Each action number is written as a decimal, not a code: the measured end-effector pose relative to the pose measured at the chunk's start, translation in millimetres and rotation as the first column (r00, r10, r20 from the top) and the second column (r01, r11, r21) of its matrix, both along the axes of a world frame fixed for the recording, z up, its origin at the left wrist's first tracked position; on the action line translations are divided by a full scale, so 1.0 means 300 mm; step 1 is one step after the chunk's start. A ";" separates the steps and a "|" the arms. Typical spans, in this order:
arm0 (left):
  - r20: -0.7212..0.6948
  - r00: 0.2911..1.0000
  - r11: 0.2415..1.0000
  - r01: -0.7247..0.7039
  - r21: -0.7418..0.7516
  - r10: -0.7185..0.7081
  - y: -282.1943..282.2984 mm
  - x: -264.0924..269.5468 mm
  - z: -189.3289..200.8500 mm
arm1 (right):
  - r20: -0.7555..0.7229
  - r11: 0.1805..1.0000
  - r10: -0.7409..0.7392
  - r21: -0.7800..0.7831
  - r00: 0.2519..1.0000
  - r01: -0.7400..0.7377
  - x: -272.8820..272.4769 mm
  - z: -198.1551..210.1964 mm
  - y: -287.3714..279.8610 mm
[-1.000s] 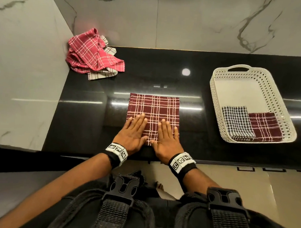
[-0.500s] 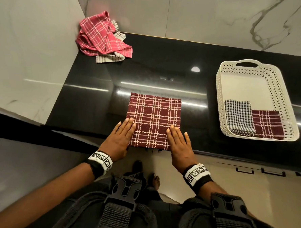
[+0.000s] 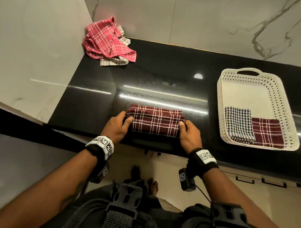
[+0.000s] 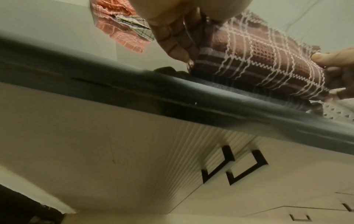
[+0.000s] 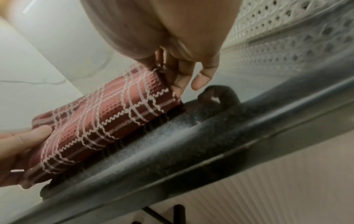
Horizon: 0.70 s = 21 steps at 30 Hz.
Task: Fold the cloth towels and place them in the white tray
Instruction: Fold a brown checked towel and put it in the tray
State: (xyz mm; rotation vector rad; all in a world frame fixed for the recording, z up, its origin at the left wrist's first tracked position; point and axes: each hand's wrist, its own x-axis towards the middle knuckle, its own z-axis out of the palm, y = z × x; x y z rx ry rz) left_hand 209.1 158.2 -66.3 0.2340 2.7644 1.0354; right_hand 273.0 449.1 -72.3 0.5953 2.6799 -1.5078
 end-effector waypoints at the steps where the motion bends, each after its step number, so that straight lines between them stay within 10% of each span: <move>1: 0.009 1.000 0.999 -0.016 -0.041 0.017 0.017 -0.019 -0.005 | 0.022 0.999 -0.024 0.039 0.999 0.023 -0.023 -0.009 -0.005; 21: -0.013 0.987 0.884 -0.148 -0.444 0.159 0.162 -0.102 -0.020 | 0.346 0.899 0.012 0.408 0.938 -0.162 -0.184 0.019 -0.022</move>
